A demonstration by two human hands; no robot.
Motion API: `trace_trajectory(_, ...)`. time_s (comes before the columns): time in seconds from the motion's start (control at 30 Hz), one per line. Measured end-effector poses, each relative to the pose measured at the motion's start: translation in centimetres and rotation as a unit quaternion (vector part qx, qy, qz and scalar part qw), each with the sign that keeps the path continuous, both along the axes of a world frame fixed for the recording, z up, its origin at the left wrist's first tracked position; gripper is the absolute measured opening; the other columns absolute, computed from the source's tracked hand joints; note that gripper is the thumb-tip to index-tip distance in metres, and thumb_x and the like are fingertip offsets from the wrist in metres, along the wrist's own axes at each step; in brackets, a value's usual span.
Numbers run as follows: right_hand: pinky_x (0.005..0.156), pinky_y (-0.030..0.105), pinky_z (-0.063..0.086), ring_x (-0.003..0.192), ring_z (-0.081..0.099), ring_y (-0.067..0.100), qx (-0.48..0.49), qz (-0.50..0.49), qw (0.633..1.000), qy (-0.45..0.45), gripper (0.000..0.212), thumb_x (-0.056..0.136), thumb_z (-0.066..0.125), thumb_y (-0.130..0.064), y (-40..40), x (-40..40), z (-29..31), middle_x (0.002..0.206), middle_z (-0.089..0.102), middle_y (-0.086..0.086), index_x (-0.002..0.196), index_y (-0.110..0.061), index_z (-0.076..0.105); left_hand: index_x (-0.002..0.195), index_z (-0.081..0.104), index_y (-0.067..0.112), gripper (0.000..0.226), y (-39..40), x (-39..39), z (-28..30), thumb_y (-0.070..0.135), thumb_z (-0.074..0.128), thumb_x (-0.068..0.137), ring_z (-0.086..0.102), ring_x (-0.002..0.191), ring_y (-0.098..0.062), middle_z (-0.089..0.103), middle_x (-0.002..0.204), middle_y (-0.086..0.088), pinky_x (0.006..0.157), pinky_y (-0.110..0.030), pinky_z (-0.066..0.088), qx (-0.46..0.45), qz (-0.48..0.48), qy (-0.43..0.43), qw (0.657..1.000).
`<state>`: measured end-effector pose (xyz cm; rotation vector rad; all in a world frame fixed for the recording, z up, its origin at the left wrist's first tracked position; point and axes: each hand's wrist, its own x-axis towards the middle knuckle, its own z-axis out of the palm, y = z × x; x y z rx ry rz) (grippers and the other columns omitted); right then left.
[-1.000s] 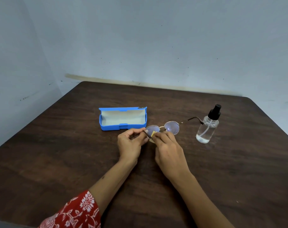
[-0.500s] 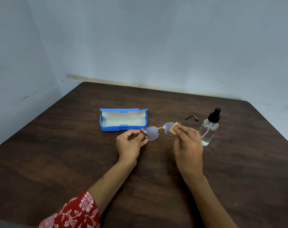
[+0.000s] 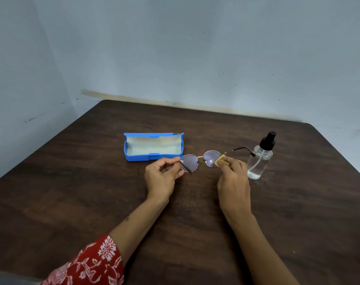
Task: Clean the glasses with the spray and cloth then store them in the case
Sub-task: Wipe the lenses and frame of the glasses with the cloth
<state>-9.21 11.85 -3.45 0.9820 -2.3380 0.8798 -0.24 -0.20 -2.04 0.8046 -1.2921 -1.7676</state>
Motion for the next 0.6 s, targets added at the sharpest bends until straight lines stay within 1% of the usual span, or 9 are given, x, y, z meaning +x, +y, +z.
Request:
trace_trajectory(0.07, 0.051, 0.037, 0.053, 0.097, 0.058, 0.035, 0.025, 0.008, 1.000, 0.012, 0.045, 0.059, 0.061, 0.022, -0.21, 0.54, 0.01, 0.105, 0.065, 0.013, 0.097, 0.000, 0.069, 0.076, 0.068, 0.003, 0.011, 0.02, -0.02, 0.02, -0.008, 0.067, 0.079, 0.070, 0.068, -0.009, 0.071, 0.076, -0.004, 0.068, -0.029, 0.060, -0.005, 0.001, -0.001, 1.000)
trace_trajectory(0.17, 0.050, 0.033, 0.053, 0.096, 0.059, 0.034, 0.050, 0.017, 0.998, 0.021, 0.042, 0.061, 0.066, 0.020, -0.49, 0.91, -0.13, 0.104, 0.066, 0.013, 0.098, 0.000, 0.070, 0.078, 0.068, 0.004, 0.010, -0.04, 0.03, 0.01, -0.006, 0.068, 0.078, 0.070, 0.070, -0.010, 0.071, 0.079, -0.005, 0.068, -0.029, 0.060, -0.015, 0.003, -0.008, 1.000)
trace_trajectory(0.3, 0.051, 0.037, 0.052, 0.101, 0.055, 0.035, 0.029, -0.011, 0.999, -0.023, 0.038, 0.065, 0.059, 0.020, -0.28, 0.26, -0.06, 0.107, 0.064, 0.013, 0.097, 0.001, 0.068, 0.079, 0.069, 0.006, 0.011, -0.05, 0.12, 0.04, -0.005, 0.068, 0.079, 0.070, 0.075, -0.012, 0.071, 0.081, -0.005, 0.069, -0.028, 0.060, -0.020, 0.004, -0.018, 1.000)
trace_trajectory(0.37, 0.051, 0.037, 0.053, 0.101, 0.056, 0.035, 0.034, -0.008, 0.999, -0.019, 0.038, 0.065, 0.060, 0.020, -0.32, 0.32, -0.21, 0.106, 0.064, 0.014, 0.098, 0.001, 0.069, 0.080, 0.070, 0.009, 0.012, -0.03, 0.11, -0.04, -0.003, 0.069, 0.079, 0.071, 0.075, -0.012, 0.072, 0.083, -0.004, 0.068, -0.026, 0.060, -0.032, 0.003, -0.027, 0.999)
trace_trajectory(0.47, 0.052, 0.037, 0.054, 0.098, 0.058, 0.035, 0.032, 0.019, 0.999, -0.004, 0.039, 0.065, 0.063, 0.018, -0.74, 0.53, -0.42, 0.104, 0.065, 0.014, 0.100, 0.000, 0.070, 0.080, 0.070, 0.009, 0.012, -0.35, -0.04, -0.26, -0.003, 0.069, 0.078, 0.071, 0.079, -0.014, 0.072, 0.085, -0.006, 0.069, -0.029, 0.060, -0.036, 0.006, -0.023, 0.999)
trace_trajectory(0.53, 0.055, 0.038, 0.054, 0.100, 0.057, 0.035, 0.024, 0.023, 0.999, -0.010, 0.037, 0.069, 0.062, 0.016, -0.97, 0.36, -0.48, 0.106, 0.064, 0.015, 0.102, 0.000, 0.069, 0.080, 0.070, 0.007, 0.009, -0.52, -0.30, -0.50, -0.002, 0.069, 0.079, 0.071, 0.081, -0.016, 0.072, 0.085, -0.007, 0.070, -0.031, 0.060, -0.040, 0.008, -0.024, 0.999)
trace_trajectory(0.6, 0.059, 0.039, 0.053, 0.103, 0.055, 0.035, 0.015, 0.019, 1.000, -0.020, 0.037, 0.071, 0.059, 0.016, -0.97, 0.07, -0.53, 0.109, 0.062, 0.015, 0.103, -0.002, 0.068, 0.081, 0.070, 0.005, 0.008, -0.59, -0.49, -0.66, -0.002, 0.069, 0.079, 0.071, 0.080, -0.015, 0.072, 0.083, -0.007, 0.070, -0.030, 0.060, -0.044, 0.007, -0.022, 0.999)
